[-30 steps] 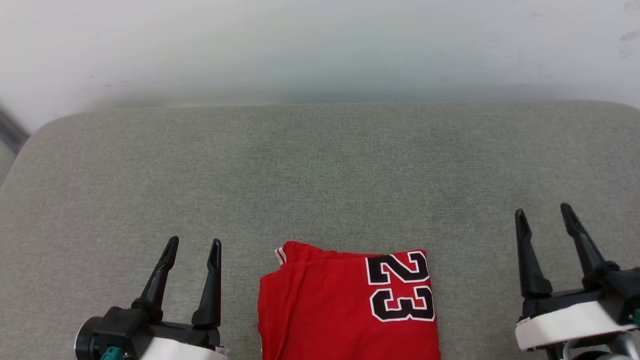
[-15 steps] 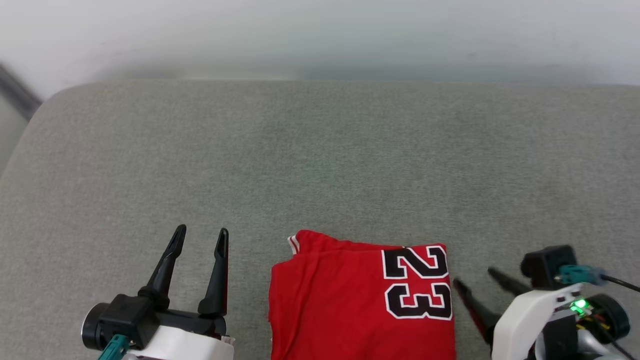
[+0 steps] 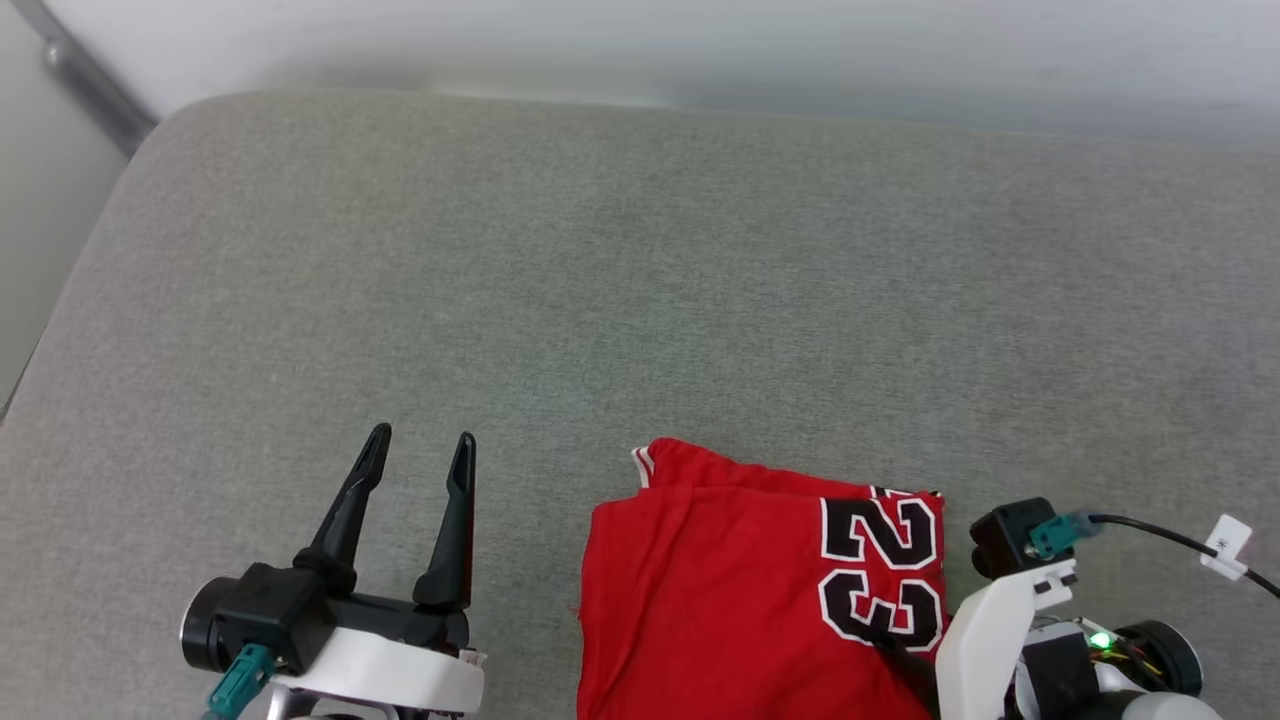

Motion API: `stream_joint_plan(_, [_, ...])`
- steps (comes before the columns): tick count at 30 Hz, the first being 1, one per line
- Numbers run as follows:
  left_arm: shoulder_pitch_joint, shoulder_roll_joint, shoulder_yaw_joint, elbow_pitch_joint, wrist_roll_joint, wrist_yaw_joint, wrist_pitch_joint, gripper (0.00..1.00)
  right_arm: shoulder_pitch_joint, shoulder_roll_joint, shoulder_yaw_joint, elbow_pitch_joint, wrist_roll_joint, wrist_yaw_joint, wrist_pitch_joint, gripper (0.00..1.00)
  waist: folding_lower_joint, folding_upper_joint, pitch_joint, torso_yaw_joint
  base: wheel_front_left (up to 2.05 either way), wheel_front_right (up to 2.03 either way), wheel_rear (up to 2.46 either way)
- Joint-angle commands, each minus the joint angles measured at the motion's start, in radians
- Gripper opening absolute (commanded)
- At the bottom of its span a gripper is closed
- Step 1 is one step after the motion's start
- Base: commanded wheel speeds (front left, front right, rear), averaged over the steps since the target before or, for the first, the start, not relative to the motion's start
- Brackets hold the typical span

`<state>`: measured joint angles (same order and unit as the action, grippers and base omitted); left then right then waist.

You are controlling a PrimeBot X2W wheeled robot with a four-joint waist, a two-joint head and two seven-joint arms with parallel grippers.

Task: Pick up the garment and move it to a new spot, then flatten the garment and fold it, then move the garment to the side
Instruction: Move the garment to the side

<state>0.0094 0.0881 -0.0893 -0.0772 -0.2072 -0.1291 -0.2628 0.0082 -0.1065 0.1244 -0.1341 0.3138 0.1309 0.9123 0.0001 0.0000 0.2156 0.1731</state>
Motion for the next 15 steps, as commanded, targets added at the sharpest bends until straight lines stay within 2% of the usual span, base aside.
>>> stream_joint_plan(1, [-0.018, -0.001, -0.002, 0.002, 0.001, -0.001, -0.002, 1.0, -0.013, 0.006, 0.008, 0.022, -0.011, 0.0, -0.001, 1.0, -0.0001, 0.0, 0.011, 0.013, 0.0, 0.0, 0.0])
stream_joint_plan(8, [-0.023, -0.007, -0.012, 0.011, 0.002, -0.001, -0.002, 1.0, -0.038, 0.0, 0.067, 0.146, -0.043, 0.0, -0.021, 1.0, -0.0001, 0.0, 0.023, 0.033, 0.0, 0.0, 0.0])
stream_joint_plan(9, [-0.023, -0.008, -0.014, 0.014, 0.002, -0.001, -0.002, 1.0, -0.044, -0.006, 0.079, 0.161, -0.054, 0.0, -0.031, 0.78, -0.0001, 0.0, 0.023, 0.035, 0.0, 0.0, 0.0])
stream_joint_plan(11, [-0.025, -0.008, -0.02, 0.017, 0.001, -0.001, -0.002, 1.0, -0.057, -0.019, 0.101, 0.18, -0.07, -0.001, -0.058, 0.0, -0.0001, 0.0, 0.021, 0.035, 0.0, 0.0, 0.0])
stream_joint_plan(15, [-0.021, 0.0, -0.027, 0.024, 0.0, -0.001, -0.002, 1.0, -0.099, -0.065, 0.126, 0.193, -0.104, -0.002, -0.102, 0.0, -0.0001, 0.0, 0.008, 0.015, 0.0, 0.0, 0.0])
